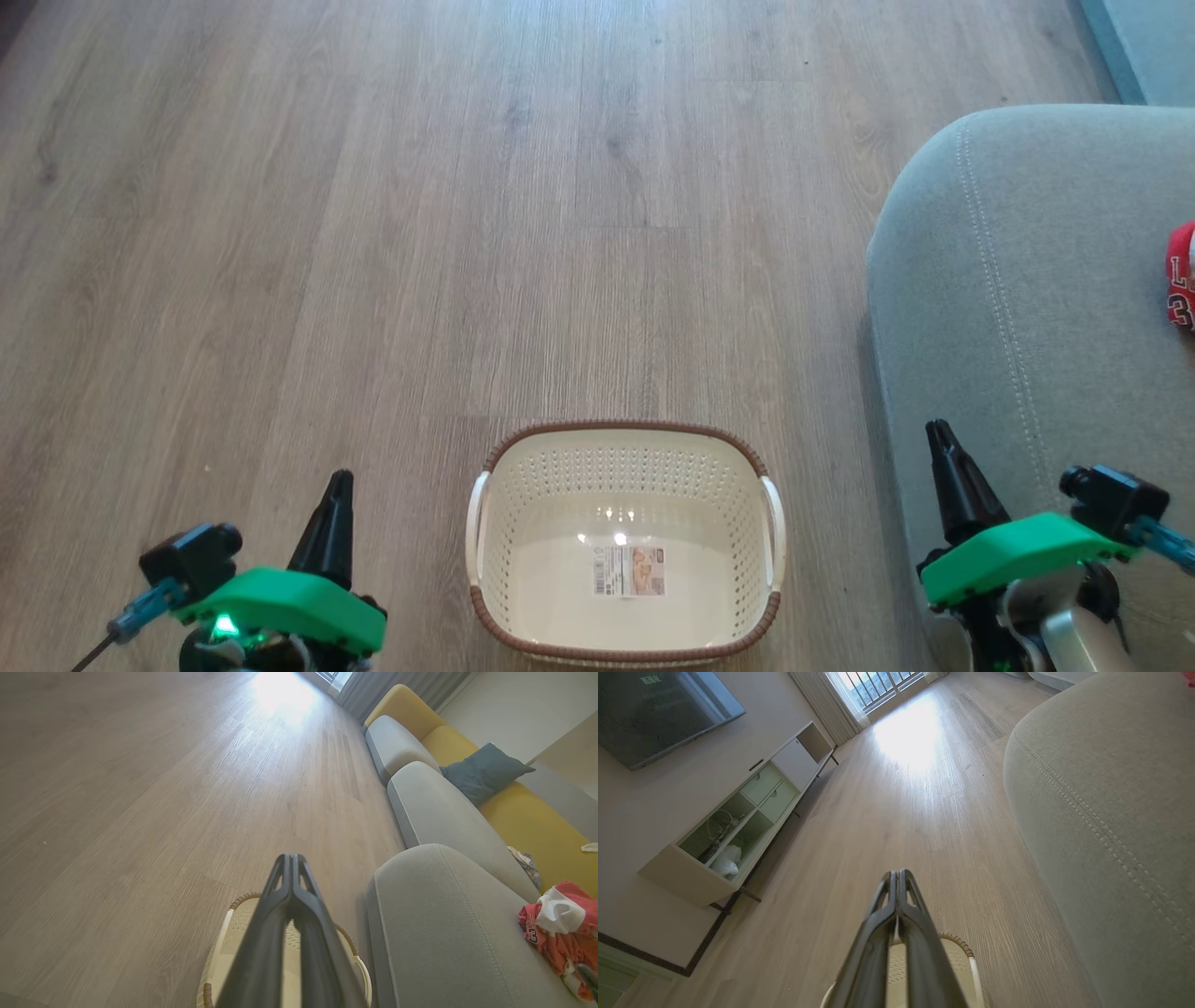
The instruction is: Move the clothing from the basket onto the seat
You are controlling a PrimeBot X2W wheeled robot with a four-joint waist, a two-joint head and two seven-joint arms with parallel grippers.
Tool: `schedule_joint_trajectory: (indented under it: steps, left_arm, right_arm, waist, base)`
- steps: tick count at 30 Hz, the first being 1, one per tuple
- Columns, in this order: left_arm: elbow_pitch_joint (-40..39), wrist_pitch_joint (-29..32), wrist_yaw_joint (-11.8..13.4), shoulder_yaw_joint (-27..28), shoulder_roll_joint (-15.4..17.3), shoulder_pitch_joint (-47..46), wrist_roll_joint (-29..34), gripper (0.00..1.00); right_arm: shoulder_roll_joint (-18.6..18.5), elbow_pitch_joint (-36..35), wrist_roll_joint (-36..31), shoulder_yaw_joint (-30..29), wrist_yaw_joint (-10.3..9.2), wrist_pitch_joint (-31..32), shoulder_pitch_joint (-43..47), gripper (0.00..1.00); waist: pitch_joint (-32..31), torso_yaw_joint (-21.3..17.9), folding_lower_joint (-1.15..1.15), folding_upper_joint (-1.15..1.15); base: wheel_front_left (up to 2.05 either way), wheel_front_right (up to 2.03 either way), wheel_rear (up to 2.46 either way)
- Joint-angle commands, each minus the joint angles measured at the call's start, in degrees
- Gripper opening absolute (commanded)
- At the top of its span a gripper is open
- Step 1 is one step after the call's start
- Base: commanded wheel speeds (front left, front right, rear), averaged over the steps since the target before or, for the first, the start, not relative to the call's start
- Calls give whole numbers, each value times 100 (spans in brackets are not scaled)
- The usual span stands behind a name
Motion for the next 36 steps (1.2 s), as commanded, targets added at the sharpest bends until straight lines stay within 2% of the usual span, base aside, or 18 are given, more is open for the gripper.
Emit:
schedule_joint_trajectory:
  steps: [1, 36]
  left_arm:
    - [-216, 32, -33, 138, 1, -307, -150, 0]
    - [-240, 623, -164, 486, 0, -435, -2294, 0]
  right_arm:
    - [-9, -219, 159, -53, 0, 51, -239, 0]
    - [153, -322, 2227, -456, -1, 622, -285, 0]
  waist:
    - [-2, -7, 0, 0]
    - [-48, -189, 0, 0]
  base:
    - [0, 0, 0]
    - [0, 0, 0]
